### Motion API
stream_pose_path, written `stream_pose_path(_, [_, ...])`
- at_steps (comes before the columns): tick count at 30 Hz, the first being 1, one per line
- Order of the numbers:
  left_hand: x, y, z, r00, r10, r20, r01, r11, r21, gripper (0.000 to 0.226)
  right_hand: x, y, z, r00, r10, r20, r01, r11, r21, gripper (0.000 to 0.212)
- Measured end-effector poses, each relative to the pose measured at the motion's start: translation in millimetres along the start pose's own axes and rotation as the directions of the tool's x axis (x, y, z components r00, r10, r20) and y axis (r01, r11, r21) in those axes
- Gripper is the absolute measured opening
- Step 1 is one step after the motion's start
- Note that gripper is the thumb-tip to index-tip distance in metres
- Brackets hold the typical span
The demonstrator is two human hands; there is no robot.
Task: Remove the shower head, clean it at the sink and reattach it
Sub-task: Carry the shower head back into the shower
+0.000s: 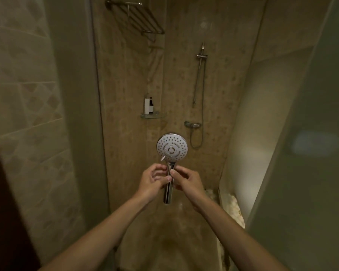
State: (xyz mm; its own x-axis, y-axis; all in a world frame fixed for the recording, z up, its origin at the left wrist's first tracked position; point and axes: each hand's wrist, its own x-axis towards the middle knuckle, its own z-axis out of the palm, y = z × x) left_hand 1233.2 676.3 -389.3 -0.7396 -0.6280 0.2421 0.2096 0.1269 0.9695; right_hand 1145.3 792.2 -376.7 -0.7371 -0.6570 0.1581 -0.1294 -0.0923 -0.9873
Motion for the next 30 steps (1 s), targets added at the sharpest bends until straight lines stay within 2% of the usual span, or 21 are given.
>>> stream_pose_path(2, [34, -6, 9, 1.0, 0.001, 0.015, -0.001, 1.0, 0.011, 0.033, 31, 1, -11, 1.0, 0.012, -0.016, -0.012, 1.0, -0.018, 0.031])
stream_pose_path(15, [292, -46, 45, 0.998, -0.02, 0.052, 0.021, 0.999, -0.025, 0.034, 282, 14, -62, 0.996, -0.005, -0.089, 0.002, 0.999, -0.038, 0.046])
stream_pose_path(25, [472, -47, 89, 0.983, -0.031, 0.18, 0.036, 0.999, -0.025, 0.031, 445, 10, -106, 0.984, -0.047, -0.171, 0.049, 0.999, 0.011, 0.041])
stream_pose_path(28, [517, -50, 108, 0.984, -0.019, 0.178, 0.024, 0.999, -0.026, 0.031, 489, 8, -125, 0.98, -0.054, -0.191, 0.055, 0.998, 0.001, 0.044])
stream_pose_path(30, [547, -52, 120, 0.985, -0.01, 0.171, 0.012, 1.0, -0.011, 0.033, 519, 11, -137, 0.98, -0.066, -0.189, 0.062, 0.998, -0.026, 0.039])
